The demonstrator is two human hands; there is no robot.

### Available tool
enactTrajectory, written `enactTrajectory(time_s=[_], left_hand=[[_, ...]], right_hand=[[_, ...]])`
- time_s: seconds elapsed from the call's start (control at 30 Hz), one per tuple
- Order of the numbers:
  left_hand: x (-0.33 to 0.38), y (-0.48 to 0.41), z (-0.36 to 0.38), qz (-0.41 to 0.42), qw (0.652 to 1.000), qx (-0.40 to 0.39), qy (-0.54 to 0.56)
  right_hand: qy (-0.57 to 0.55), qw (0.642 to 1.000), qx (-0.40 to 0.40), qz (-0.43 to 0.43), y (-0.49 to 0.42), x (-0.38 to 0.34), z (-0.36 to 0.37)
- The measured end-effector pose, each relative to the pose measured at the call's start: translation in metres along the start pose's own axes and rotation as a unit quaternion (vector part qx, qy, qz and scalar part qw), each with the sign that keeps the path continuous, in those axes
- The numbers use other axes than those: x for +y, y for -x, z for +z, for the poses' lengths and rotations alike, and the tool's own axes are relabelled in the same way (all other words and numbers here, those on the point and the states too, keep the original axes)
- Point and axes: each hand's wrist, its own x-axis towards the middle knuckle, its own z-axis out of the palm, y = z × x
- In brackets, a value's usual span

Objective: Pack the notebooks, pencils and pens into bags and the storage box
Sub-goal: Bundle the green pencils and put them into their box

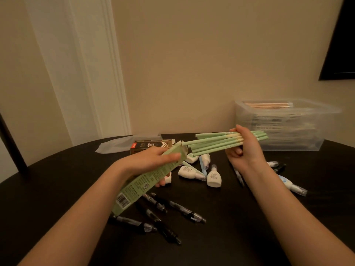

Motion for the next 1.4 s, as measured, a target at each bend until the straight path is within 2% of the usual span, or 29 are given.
enactTrajectory(time_s=[0.17, 0.33, 0.4, 0.47, 0.53, 0.6, 0.67, 0.77, 0.93, 1.03, 1.13, 1.2, 1.4], left_hand=[[0.001, -0.007, 0.001, 0.045, 0.999, -0.026, 0.000], [0.007, -0.011, 0.003, 0.016, 0.998, -0.050, 0.023], [0.007, -0.011, 0.003, -0.006, 0.999, -0.040, -0.005], [0.003, -0.012, 0.001, -0.033, 0.997, -0.022, -0.062], [-0.002, -0.013, 0.001, -0.060, 0.993, 0.003, -0.097], [-0.004, -0.014, 0.005, -0.081, 0.991, 0.019, -0.105], [-0.003, -0.016, 0.012, -0.088, 0.990, 0.017, -0.104], [0.003, -0.022, 0.025, -0.073, 0.990, -0.024, -0.120], [0.017, -0.035, 0.038, -0.035, 0.989, -0.089, -0.110], [0.019, -0.043, 0.046, -0.022, 0.991, -0.097, -0.089], [0.016, -0.046, 0.044, 0.012, 0.997, -0.059, -0.052], [0.012, -0.044, 0.037, 0.022, 0.997, -0.027, -0.067], [-0.002, -0.033, 0.024, 0.001, 0.994, 0.110, -0.028]], right_hand=[[-0.034, 0.997, 0.010, 0.065, 0.008, 0.007, 0.005], [-0.034, 0.997, 0.035, 0.060, 0.009, 0.014, 0.004], [-0.014, 0.997, 0.058, 0.059, 0.003, 0.013, -0.003], [0.052, 0.994, 0.068, 0.069, -0.004, 0.008, -0.013], [0.171, 0.977, 0.051, 0.116, -0.008, 0.003, -0.022], [0.293, 0.941, 0.036, 0.162, -0.010, 0.004, -0.027], [0.389, 0.904, 0.043, 0.170, -0.011, 0.009, -0.030], [0.454, 0.871, 0.086, 0.165, -0.012, 0.015, -0.031], [0.459, 0.873, 0.099, 0.132, -0.014, 0.025, -0.032], [0.437, 0.885, 0.084, 0.135, -0.012, 0.027, -0.028], [0.360, 0.920, 0.064, 0.143, -0.015, 0.020, -0.028], [0.313, 0.938, 0.051, 0.138, -0.018, 0.011, -0.032], [0.173, 0.978, -0.021, 0.113, -0.015, -0.001, -0.031]])
